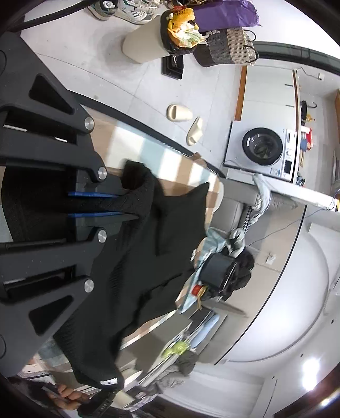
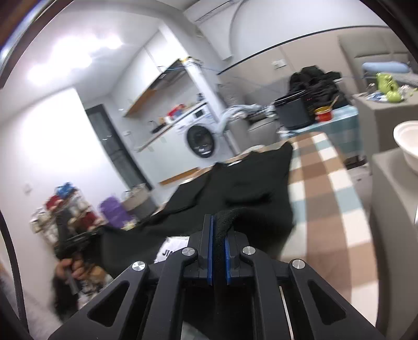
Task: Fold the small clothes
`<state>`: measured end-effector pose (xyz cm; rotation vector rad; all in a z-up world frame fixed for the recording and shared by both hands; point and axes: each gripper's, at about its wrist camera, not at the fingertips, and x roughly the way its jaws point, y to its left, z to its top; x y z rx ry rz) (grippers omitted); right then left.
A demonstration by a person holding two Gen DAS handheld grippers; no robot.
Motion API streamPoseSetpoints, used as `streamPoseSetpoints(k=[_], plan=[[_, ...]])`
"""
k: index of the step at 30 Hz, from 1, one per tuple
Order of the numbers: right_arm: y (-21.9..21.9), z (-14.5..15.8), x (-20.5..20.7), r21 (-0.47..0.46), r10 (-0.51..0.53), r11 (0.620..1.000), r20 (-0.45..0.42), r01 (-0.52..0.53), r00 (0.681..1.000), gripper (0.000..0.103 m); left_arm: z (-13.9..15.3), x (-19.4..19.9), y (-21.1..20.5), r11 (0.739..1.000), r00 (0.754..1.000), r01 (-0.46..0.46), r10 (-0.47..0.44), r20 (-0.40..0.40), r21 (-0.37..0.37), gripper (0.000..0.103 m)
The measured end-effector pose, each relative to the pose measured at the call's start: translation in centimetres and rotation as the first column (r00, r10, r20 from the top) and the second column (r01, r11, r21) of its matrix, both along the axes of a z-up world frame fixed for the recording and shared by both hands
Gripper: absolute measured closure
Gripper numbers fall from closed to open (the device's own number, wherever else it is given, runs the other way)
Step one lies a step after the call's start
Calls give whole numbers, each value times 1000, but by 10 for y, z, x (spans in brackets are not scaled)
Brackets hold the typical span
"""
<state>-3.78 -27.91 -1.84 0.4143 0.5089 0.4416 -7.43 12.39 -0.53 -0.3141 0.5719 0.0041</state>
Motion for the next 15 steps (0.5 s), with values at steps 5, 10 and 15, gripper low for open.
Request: streamPoseSetpoints(k=[5,10,15], plan=[[11,-13,65,-129,-120,986,-120,104,986,96,-25,65,8,1000,997,-22,22,-80,4,98],[17,-45,114,-255,-196,958,-250,131,948,85,-64,115,7,999,981,-29,32,-193,16,92],[5,-65,119,-303,-242,942,-313,145,918,51,-82,126,12,997,965,-67,76,-251,44,58]])
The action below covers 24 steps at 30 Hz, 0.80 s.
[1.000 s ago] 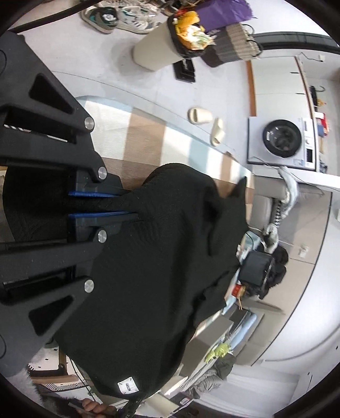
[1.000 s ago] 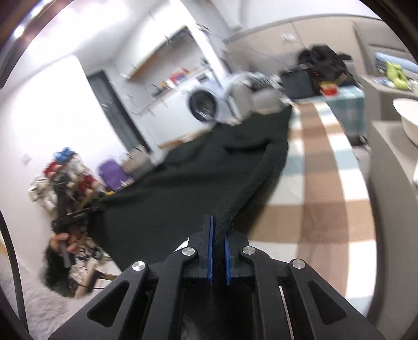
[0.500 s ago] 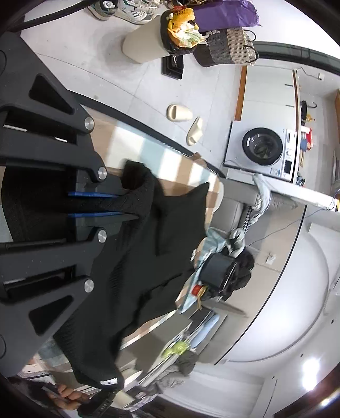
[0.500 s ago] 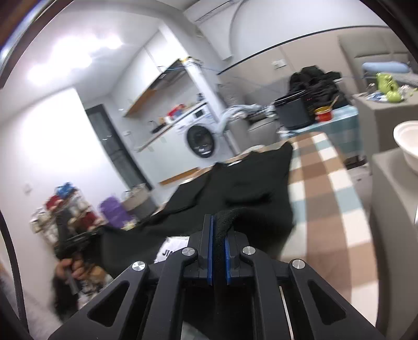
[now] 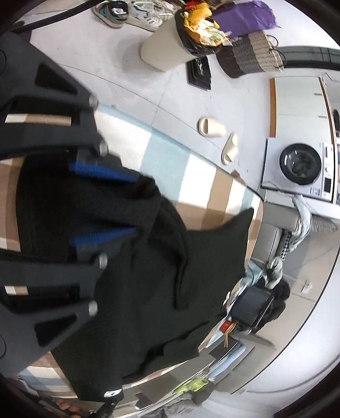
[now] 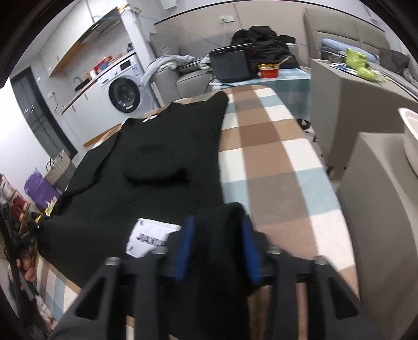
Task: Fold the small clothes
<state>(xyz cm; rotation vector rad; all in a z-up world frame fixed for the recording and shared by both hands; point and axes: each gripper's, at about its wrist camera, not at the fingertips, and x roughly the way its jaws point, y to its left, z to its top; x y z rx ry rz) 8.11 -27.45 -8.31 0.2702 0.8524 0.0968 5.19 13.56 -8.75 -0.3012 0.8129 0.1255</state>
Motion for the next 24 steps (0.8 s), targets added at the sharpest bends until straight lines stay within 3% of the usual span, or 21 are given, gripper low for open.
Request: streamPoseSetpoints(k=[1,3,8,12,16,17,19,24], plan=[[-6,0,-4,10,-11,1000,5,11,1000,47,-1,-2,4,1000,1000,-22,22,4,6,45],[-15,-1,-9,23,-19,1000,-6,19,1000,44,-4,-1,13,999,999,-46,46,6,14,37],[-15,-14,3,116,43,993,-60,-36,997,43,-17,23,19,999,999,-30,29,-20,-43,36],[1,-19,17,83,71,994,-66,-65,995,43,-23,47,6,999,999,9,-11,-34,-49,36],[8,-22,26,56,88,995,-67,-84,994,50,-32,67,-7,999,998,35,-37,-49,-32,52],[10,-23,28,45,92,995,-65,-89,994,51,-32,69,-8,999,998,43,-44,-50,-21,62],[12,-25,32,33,98,995,-72,-96,993,60,-34,74,-13,997,996,71,-72,-57,-20,73],[23,-28,34,-21,137,990,-89,-139,987,71,-33,70,-24,994,992,103,-101,-69,28,81]])
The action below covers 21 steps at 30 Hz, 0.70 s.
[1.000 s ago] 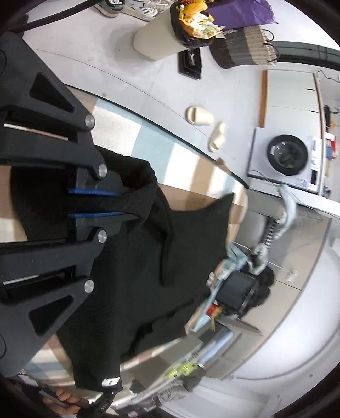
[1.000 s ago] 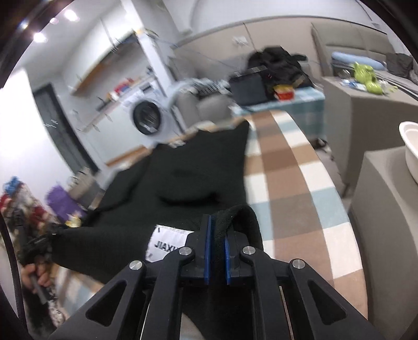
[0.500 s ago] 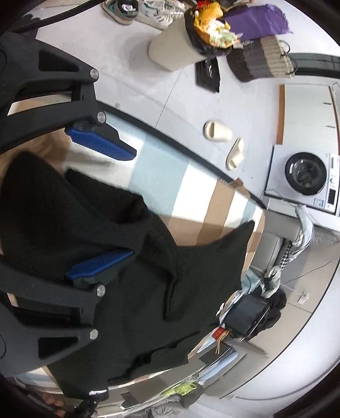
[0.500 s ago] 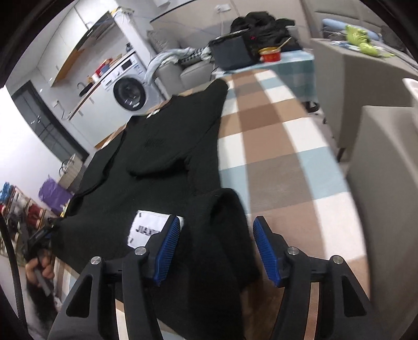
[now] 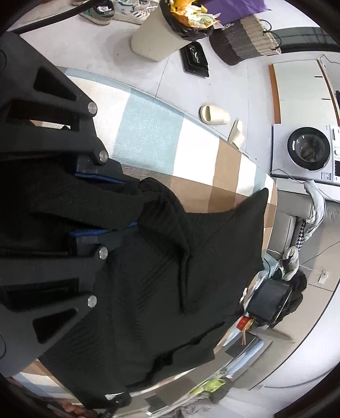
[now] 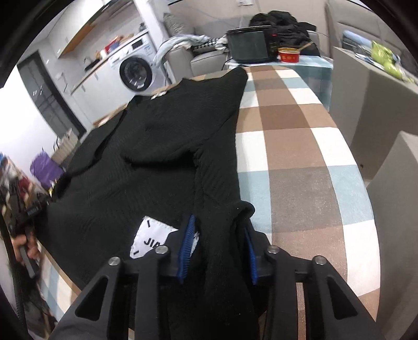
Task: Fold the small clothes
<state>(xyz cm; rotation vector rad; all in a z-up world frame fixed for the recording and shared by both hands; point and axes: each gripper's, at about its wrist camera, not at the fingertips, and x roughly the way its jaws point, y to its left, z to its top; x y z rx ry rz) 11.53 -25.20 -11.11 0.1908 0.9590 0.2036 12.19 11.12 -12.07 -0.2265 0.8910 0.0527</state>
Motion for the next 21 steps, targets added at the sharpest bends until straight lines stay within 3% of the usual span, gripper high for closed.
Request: streamPoseSetpoints(k=[17,19,21], plan=[[-5,2,-73,-5,31,999,8,-31,999,73,6,-96,-2,1000,1000,12,-12,8,14,80],[-8,4,-75,4,11,1000,3,-11,1000,60,9,-98,-1,1000,1000,4,-4,4,15,76],[-11,8,-76,16,-4,1000,14,4,1000,54,15,-103,2,1000,1000,-10,10,12,-1,73]])
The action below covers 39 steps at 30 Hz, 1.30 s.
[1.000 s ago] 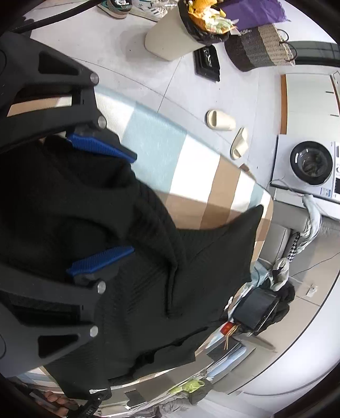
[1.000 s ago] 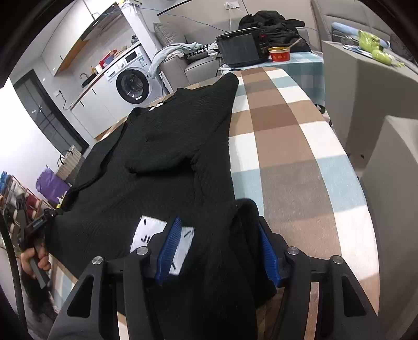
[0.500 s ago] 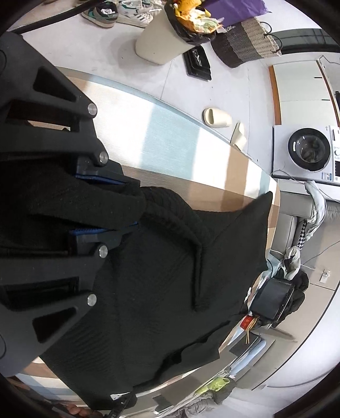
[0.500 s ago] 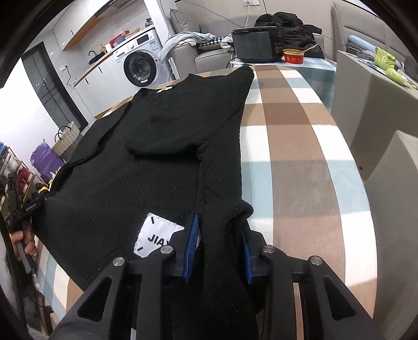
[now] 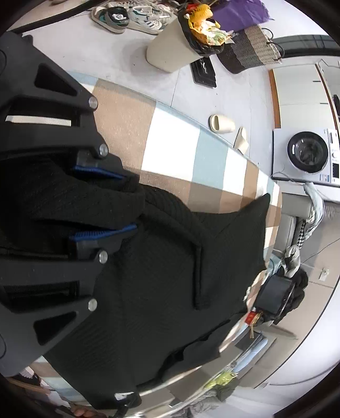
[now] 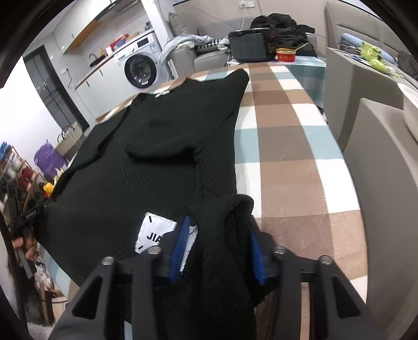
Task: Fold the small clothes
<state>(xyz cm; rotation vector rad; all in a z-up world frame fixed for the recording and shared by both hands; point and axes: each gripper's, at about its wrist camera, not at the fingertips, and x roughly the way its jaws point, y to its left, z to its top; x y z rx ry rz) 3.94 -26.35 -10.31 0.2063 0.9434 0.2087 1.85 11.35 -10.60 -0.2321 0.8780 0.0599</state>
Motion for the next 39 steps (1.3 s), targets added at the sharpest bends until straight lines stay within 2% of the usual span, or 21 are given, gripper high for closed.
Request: streamPoseSetpoints(k=[2,4,6,8,13,15,17,20,21,23,27,28,34,36,39], plan=[[-4,5,-4,14,-18,1000,10,18,1000,48,5,-5,3,1000,1000,-11,11,8,-19,57],[-9,10,-7,37,-31,999,10,31,999,33,11,-11,7,999,1000,-19,19,15,-27,47],[-13,14,-11,55,-43,998,13,42,999,27,16,-18,7,1000,1000,-23,23,21,-18,43],[-16,19,-14,53,-53,997,18,52,998,18,22,-25,9,999,999,-32,32,28,-9,32],[-19,30,-20,65,-56,996,25,55,998,12,32,-39,13,998,998,-55,55,42,-7,18],[-18,32,-24,69,-48,997,41,45,998,7,35,-43,12,998,998,-58,58,37,15,17],[-16,32,-29,53,-34,998,41,32,999,6,38,-51,7,998,999,-43,41,36,53,12],[-15,33,-38,36,-25,999,41,24,999,6,40,-65,5,998,998,-48,46,42,45,12],[-18,35,-46,86,-10,996,73,3,997,6,41,-70,6,998,997,-51,50,55,23,12],[-18,37,-46,60,-33,998,49,30,998,6,45,-72,5,999,998,-46,46,50,13,12],[-14,49,-44,17,1,1000,43,-2,999,6,59,-76,-9,996,998,19,-23,51,84,11],[-15,50,-46,25,19,999,47,-20,999,6,60,-78,-12,995,998,36,-41,55,97,6],[-15,36,-48,38,51,998,-4,-51,999,6,45,-79,-15,988,998,55,-51,-32,144,5],[-14,31,-49,59,72,996,-13,-71,997,6,41,-80,-12,991,998,56,-51,-44,123,7],[-12,25,-50,110,106,989,-32,-102,994,8,34,-79,-9,994,996,71,-65,-67,78,19]])
